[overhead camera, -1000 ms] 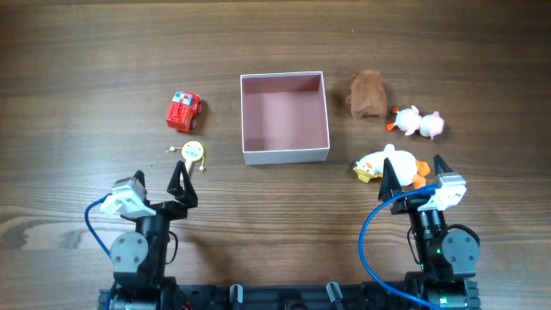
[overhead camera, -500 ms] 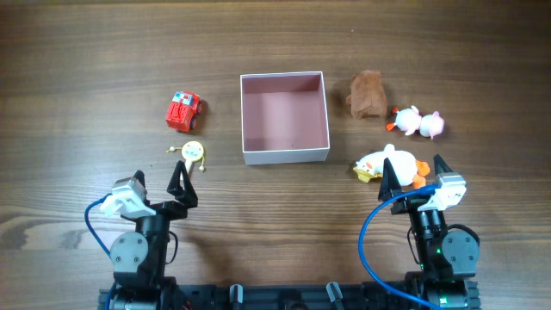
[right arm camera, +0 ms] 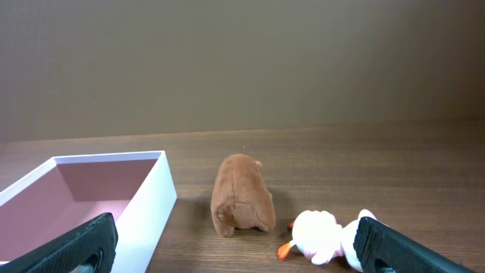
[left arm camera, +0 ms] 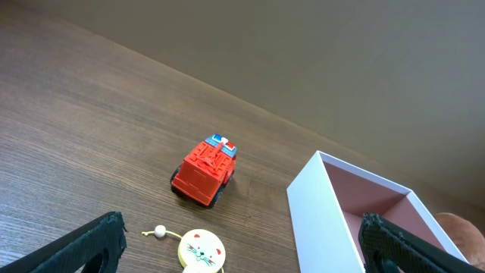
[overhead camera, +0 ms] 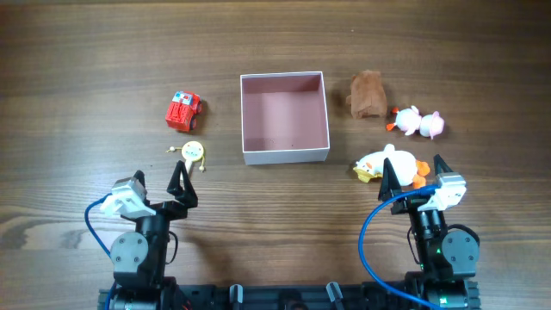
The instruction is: Pack container
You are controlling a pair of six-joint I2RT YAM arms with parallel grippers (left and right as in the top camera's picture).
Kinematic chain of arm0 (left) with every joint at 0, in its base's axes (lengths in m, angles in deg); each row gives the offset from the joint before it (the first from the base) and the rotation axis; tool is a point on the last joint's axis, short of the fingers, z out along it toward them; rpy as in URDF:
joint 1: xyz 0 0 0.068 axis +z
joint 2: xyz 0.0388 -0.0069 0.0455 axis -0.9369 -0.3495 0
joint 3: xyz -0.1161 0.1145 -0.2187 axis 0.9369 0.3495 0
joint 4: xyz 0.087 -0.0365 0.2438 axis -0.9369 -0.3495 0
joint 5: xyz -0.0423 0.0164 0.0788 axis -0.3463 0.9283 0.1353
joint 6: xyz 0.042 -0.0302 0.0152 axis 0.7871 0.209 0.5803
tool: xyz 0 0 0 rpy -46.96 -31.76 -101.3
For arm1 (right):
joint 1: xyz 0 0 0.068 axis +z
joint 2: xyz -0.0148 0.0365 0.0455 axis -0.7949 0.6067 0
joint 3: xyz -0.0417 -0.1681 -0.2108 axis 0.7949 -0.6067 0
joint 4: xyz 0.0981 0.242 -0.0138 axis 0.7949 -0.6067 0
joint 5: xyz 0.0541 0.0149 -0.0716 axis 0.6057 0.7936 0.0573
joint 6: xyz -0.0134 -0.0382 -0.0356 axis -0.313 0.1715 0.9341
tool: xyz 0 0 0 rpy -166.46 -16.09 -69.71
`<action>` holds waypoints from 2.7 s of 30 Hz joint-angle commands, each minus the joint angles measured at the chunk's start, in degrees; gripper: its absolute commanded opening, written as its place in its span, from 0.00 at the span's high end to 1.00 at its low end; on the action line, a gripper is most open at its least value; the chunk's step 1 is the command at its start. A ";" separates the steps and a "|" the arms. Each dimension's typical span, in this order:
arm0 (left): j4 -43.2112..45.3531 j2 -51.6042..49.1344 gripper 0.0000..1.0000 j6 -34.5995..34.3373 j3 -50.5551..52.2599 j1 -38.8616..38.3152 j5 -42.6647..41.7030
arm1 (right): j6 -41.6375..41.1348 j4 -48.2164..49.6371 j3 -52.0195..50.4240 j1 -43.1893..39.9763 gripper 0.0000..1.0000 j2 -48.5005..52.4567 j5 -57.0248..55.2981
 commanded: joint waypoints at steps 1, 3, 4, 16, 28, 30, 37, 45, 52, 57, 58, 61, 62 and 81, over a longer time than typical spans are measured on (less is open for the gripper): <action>0.28 0.13 0.00 1.11 0.44 0.48 0.35 | -0.68 0.17 -0.09 -0.20 0.01 0.09 0.09; 0.28 0.13 0.00 1.11 0.44 0.48 0.35 | -0.68 0.17 -0.09 -0.20 0.00 0.09 0.09; 0.28 0.13 0.00 1.11 0.44 0.48 0.35 | -0.68 0.17 -0.09 -0.20 0.00 0.09 0.09; 0.28 0.13 0.00 1.11 0.44 0.48 0.35 | 0.39 0.35 -0.09 -0.20 0.00 0.09 -2.75; 0.28 0.13 0.00 1.11 0.44 0.48 0.33 | -1.70 -7.67 17.51 -0.20 0.01 10.75 -5.35; 0.28 0.13 0.00 1.11 0.44 0.48 0.35 | 1.01 -11.28 27.52 -0.20 0.00 20.39 -5.77; 0.28 0.13 0.00 1.11 0.44 0.48 0.35 | 2.36 -36.68 61.20 -0.20 0.00 54.42 -3.26; 0.28 0.13 0.00 1.11 0.44 0.48 0.33 | 2.21 -50.23 72.43 -0.20 0.00 76.78 -2.23; 0.28 0.13 0.00 1.11 0.44 0.48 0.35 | 11.06 -47.06 72.41 -0.20 0.00 86.84 2.25; 0.28 0.13 0.00 1.11 0.44 0.48 0.35 | 11.63 -40.50 72.41 1.73 0.01 91.52 4.90; 0.28 0.13 0.00 1.11 0.44 0.48 0.35 | 11.89 -38.62 72.41 2.67 0.00 92.28 4.07; 0.28 0.13 0.00 1.11 0.44 0.48 0.35 | 12.81 -33.70 72.37 5.88 0.00 94.38 -2.45; 0.28 0.13 0.00 1.11 0.44 0.48 0.33 | 12.90 -31.63 72.37 7.50 0.00 95.49 -5.57; 0.28 0.13 0.00 1.11 0.44 0.48 0.35 | 7.72 -23.02 72.37 9.99 0.86 106.95 -17.09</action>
